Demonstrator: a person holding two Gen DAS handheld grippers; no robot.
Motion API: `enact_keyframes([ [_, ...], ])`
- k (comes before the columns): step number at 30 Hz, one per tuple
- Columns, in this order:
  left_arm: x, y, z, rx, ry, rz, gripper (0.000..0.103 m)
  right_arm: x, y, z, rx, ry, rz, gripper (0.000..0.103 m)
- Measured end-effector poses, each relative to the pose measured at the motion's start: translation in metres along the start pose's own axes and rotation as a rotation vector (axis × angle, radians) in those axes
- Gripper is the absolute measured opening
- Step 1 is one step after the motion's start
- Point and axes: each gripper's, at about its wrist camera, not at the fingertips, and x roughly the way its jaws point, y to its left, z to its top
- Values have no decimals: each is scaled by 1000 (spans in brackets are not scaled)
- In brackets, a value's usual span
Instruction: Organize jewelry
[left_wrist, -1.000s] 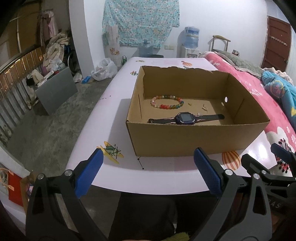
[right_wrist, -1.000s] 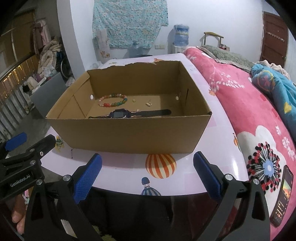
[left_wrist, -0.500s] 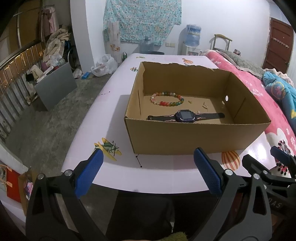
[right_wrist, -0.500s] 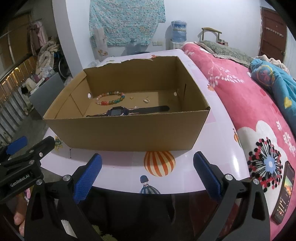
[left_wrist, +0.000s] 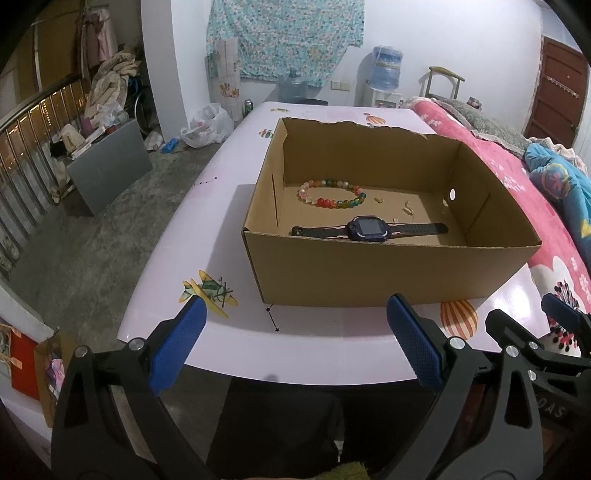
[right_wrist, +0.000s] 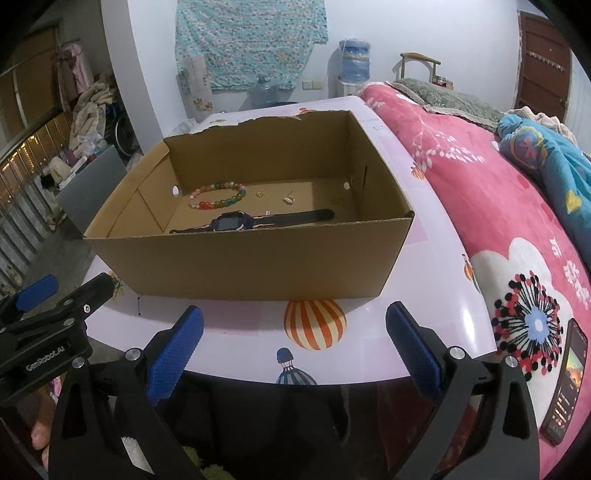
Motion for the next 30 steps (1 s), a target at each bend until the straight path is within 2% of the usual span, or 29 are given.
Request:
enact_keyframes([
  [30, 5, -5, -3, -7, 17, 2, 95, 1, 0, 0, 2, 15, 2, 96],
])
